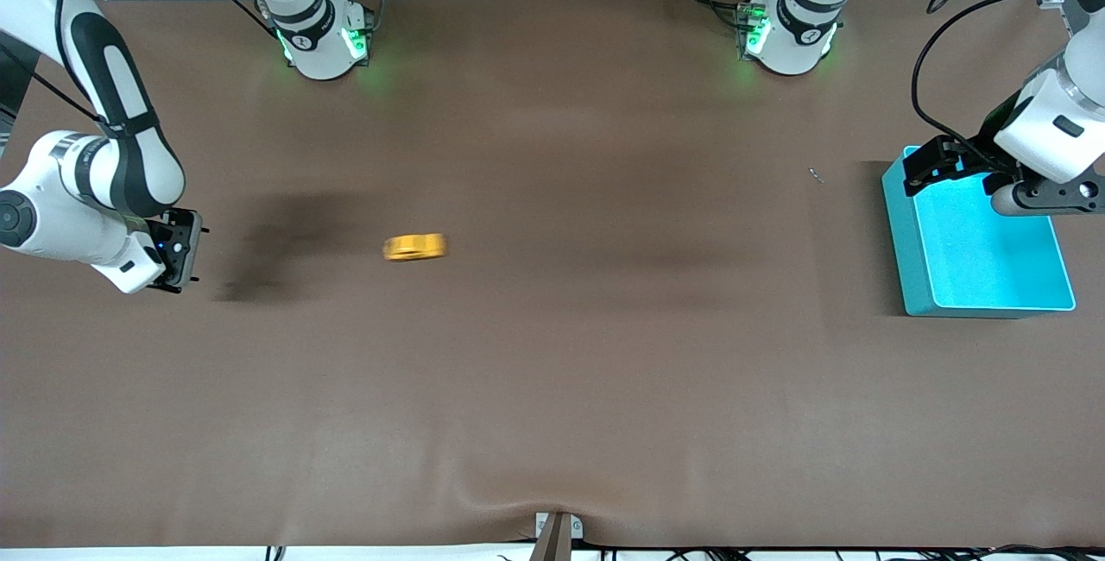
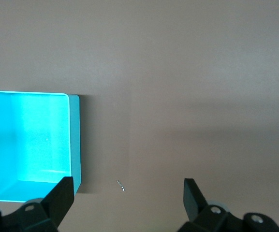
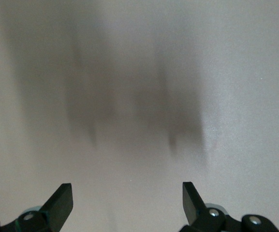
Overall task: Wind and store yellow beetle car
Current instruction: 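Open the right gripper, releasing the car to roll toward the teal box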
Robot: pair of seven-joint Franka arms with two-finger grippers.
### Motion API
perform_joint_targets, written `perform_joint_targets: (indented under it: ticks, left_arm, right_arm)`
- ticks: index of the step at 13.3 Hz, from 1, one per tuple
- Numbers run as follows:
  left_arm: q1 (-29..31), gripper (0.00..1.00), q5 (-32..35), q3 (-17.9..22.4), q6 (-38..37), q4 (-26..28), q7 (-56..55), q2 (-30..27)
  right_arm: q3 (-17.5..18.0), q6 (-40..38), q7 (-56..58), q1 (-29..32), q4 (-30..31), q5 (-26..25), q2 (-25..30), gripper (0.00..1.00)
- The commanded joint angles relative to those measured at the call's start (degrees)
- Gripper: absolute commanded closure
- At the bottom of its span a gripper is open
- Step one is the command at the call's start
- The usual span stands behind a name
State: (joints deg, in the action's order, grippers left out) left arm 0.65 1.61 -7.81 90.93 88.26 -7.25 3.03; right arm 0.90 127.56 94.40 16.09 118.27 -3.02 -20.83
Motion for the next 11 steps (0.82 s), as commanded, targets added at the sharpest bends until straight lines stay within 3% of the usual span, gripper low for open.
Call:
perform_joint_targets:
  ticks: [1,11]
  left_arm:
    - [-0.2,0.00,0.4,0.0,0.3,0.7,-1.3,-0.8]
    - [-0.2,0.00,0.4,0.0,0.3,1.0,-1.4,-0.7]
  right_arm:
    - [0.9,-0.7,1.6,1.8,-0.3,1.6,-0.2,0.00]
    - [0.9,-0.7,1.6,2.4,-0.2,1.7,-0.3,0.00]
